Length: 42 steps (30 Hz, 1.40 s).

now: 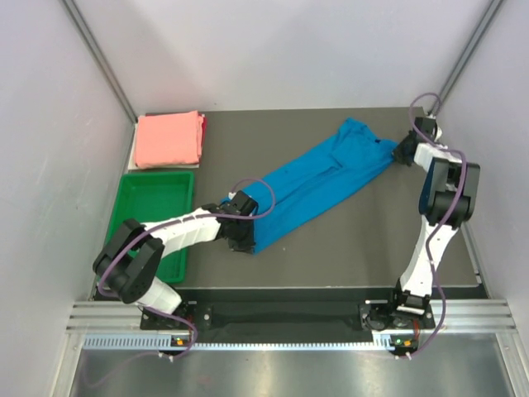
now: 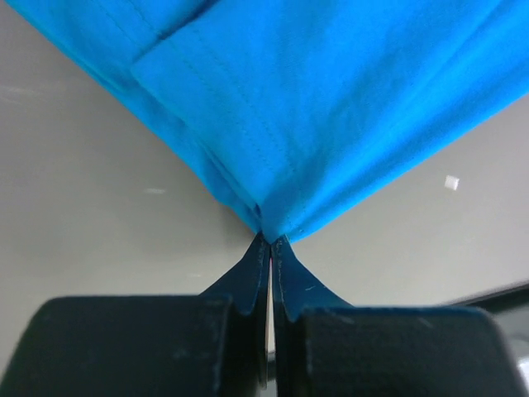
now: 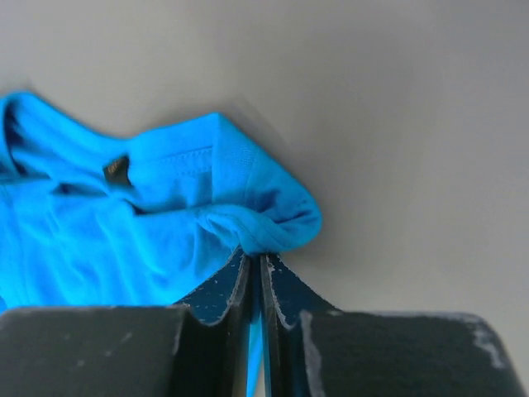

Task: Fold and stack the t-shirts
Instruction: Fold the tshirt

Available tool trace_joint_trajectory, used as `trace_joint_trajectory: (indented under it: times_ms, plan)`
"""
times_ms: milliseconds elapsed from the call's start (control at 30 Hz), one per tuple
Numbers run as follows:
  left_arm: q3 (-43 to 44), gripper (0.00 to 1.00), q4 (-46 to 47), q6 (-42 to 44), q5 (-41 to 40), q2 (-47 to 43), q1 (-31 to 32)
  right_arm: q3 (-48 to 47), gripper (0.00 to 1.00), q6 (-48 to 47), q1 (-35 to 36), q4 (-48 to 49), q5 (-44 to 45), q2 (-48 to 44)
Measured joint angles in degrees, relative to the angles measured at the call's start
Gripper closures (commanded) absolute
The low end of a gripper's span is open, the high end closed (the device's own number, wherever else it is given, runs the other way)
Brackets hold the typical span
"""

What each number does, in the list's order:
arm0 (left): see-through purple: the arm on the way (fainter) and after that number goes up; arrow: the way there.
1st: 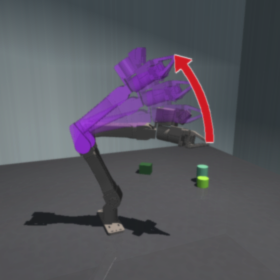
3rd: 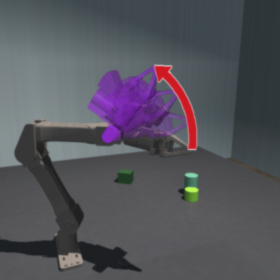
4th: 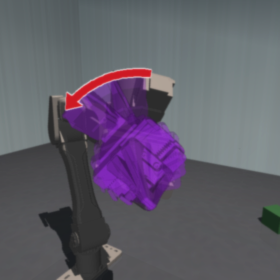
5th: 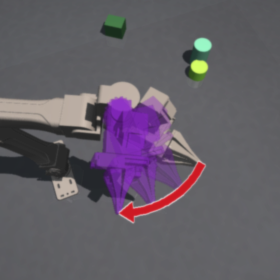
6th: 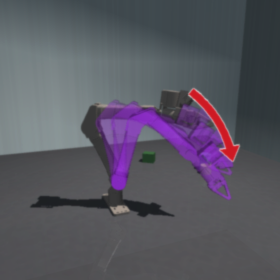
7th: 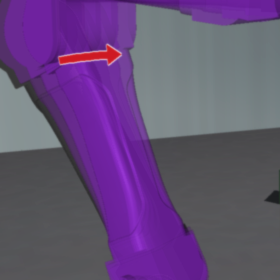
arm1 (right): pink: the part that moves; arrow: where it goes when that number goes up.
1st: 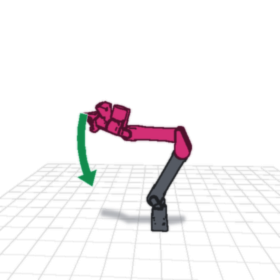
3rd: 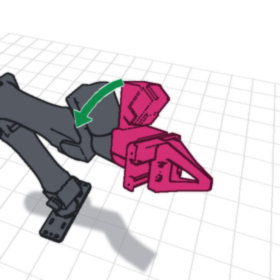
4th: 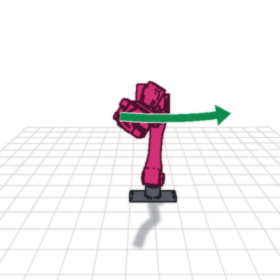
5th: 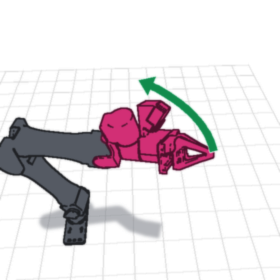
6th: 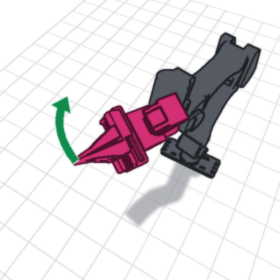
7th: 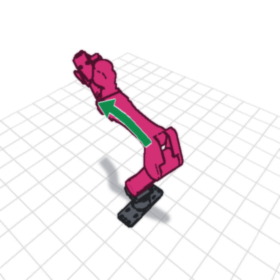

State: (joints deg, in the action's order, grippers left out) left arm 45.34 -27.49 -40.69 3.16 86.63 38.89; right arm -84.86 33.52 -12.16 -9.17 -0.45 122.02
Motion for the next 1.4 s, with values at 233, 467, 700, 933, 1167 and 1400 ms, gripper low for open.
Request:
trace_joint_trajectory:
  times_ms: [233,467,700,933,1167,1400]
  plan:
    - [0.52,0.37,2.45,-4.11,7.06,1.09,2.36,-19.26,0.86,-4.50,-0.09,-6.49,-2.80,11.47]
    - [10.78,0.41,-6.80,-0.09,5.05,4.26,2.05,-36.39,0.52,-6.60,-0.90,-13.73,-4.42,20.00]
    - [27.71,0.46,-10.01,9.03,2.01,9.99,-9.09,-21.11,0.42,-1.46,-0.20,-17.20,-3.80,8.13]
    - [33.97,0.41,-11.58,17.42,1.38,19.21,-16.83,8.61,0.44,7.21,6.47,-17.81,-3.61,-18.56]
    - [34.01,0.43,-13.55,23.89,1.88,23.67,-15.39,29.16,0.53,14.23,25.64,-13.86,-6.73,-33.16]
    - [34.36,0.53,-14.51,25.90,-1.97,26.25,-15.45,37.40,0.54,22.18,40.26,-12.44,-5.16,-34.18]
